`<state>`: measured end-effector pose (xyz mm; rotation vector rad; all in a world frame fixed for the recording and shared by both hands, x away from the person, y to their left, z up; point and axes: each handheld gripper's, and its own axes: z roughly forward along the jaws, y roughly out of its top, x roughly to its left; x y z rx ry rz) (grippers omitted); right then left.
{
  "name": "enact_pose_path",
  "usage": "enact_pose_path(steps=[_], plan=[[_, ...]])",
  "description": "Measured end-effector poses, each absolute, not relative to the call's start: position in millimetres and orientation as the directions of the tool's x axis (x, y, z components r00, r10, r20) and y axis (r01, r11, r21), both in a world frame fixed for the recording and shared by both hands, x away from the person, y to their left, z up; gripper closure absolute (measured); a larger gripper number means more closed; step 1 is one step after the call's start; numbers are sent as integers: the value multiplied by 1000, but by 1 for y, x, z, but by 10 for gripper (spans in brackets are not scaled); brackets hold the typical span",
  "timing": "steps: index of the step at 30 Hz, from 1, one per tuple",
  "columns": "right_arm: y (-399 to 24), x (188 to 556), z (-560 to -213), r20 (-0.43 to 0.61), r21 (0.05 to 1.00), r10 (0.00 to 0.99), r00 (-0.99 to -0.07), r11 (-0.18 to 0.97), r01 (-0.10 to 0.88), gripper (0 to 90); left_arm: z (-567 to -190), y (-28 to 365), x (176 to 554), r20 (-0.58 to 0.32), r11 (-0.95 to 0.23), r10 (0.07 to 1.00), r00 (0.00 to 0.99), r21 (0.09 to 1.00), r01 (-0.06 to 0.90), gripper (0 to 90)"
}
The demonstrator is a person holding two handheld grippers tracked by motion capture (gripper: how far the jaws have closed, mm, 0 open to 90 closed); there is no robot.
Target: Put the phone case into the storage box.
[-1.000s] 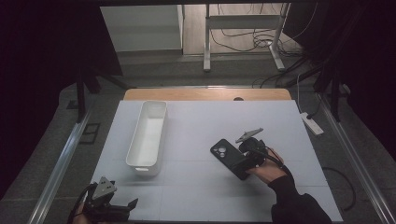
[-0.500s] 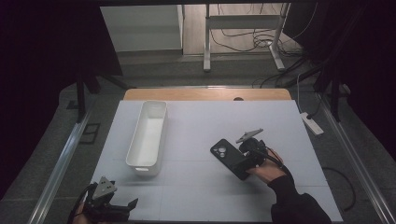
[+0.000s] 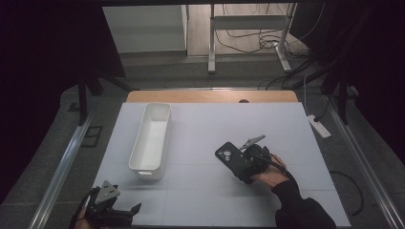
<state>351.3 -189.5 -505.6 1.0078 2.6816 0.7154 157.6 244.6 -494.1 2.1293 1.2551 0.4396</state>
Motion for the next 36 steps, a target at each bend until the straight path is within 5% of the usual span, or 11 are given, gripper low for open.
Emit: enact_pose_path(steps=[21,25,36], plan=[[-189,354,-518,-45,451,654,-755,688,569,4,-494,244,158,-30,-360,867,498,653,666,0],[-189,353,-512,-40,435,662,-749,686,583,131,-495,242,159,-22,-377,862,507,640,669,0],[-186,354,-510,-35,406,679,-734,681,610,149,-494,243,159,-25,-383,853,522,648,658,0]])
